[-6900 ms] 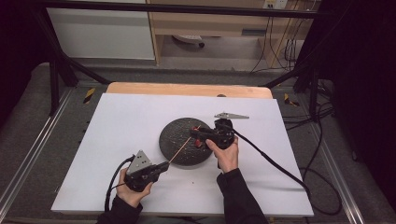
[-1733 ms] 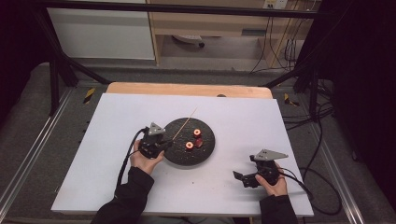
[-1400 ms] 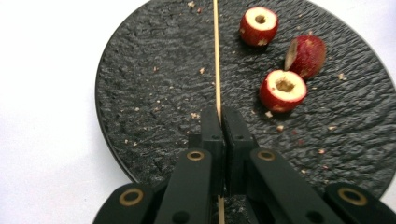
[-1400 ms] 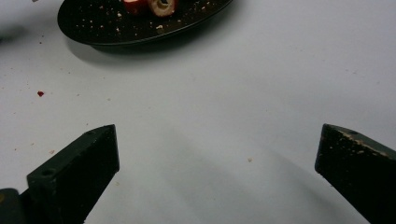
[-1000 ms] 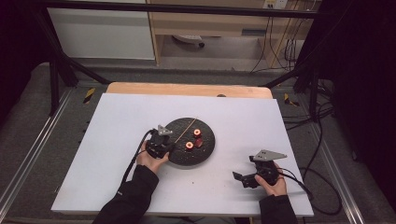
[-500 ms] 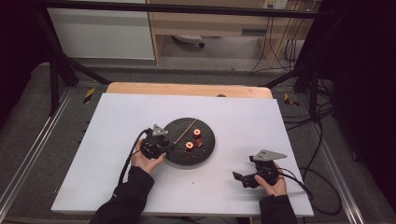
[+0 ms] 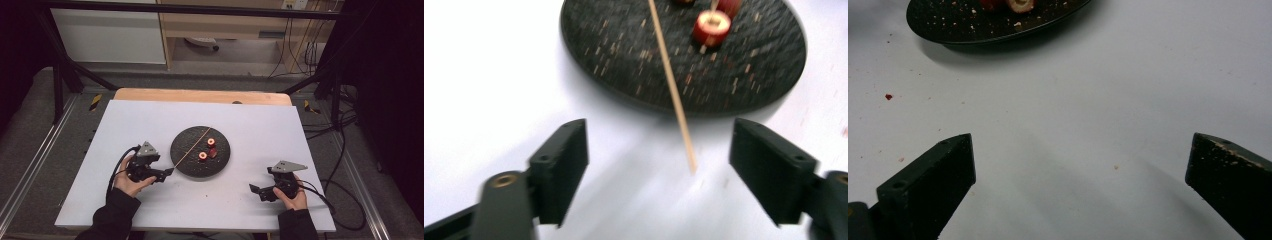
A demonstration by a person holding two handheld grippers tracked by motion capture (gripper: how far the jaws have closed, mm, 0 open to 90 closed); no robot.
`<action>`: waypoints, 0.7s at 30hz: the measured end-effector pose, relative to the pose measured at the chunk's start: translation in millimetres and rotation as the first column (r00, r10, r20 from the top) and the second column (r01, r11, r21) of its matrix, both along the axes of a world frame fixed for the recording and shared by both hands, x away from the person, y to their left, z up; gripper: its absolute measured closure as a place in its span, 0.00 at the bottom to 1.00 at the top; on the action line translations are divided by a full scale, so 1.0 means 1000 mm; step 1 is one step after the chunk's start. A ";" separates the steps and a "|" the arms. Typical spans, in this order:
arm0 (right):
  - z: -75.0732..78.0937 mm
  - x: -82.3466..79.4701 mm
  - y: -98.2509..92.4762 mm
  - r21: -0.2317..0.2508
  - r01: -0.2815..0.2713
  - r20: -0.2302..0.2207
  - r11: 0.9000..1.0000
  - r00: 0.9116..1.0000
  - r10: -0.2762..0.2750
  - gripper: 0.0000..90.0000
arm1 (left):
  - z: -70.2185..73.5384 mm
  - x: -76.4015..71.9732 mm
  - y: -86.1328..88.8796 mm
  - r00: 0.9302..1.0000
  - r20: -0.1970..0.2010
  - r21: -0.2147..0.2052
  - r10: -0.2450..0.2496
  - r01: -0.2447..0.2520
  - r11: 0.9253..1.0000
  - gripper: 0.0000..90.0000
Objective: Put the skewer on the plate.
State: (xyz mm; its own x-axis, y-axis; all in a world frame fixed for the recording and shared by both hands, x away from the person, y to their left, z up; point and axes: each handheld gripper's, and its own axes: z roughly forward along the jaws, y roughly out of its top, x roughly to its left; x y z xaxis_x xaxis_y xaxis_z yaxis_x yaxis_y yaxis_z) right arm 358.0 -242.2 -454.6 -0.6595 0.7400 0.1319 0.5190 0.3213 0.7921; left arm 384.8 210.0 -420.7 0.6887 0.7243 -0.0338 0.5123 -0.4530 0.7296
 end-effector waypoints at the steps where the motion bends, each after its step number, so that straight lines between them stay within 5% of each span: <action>1: 0.000 0.000 0.000 0.000 -0.001 0.000 1.000 1.000 0.001 0.01 | -0.002 -0.003 0.004 1.000 0.003 0.004 0.004 -0.004 1.000 0.19; 8: -0.001 0.000 0.000 -0.006 -0.001 -0.004 1.000 1.000 0.001 0.01 | -0.014 -0.022 0.034 1.000 -0.004 -0.007 0.020 -0.020 1.000 0.06; 21: -0.003 0.000 0.002 -0.017 -0.004 -0.022 1.000 1.000 0.003 0.01 | -0.030 -0.033 0.060 0.999 0.007 -0.033 0.046 -0.046 0.998 0.05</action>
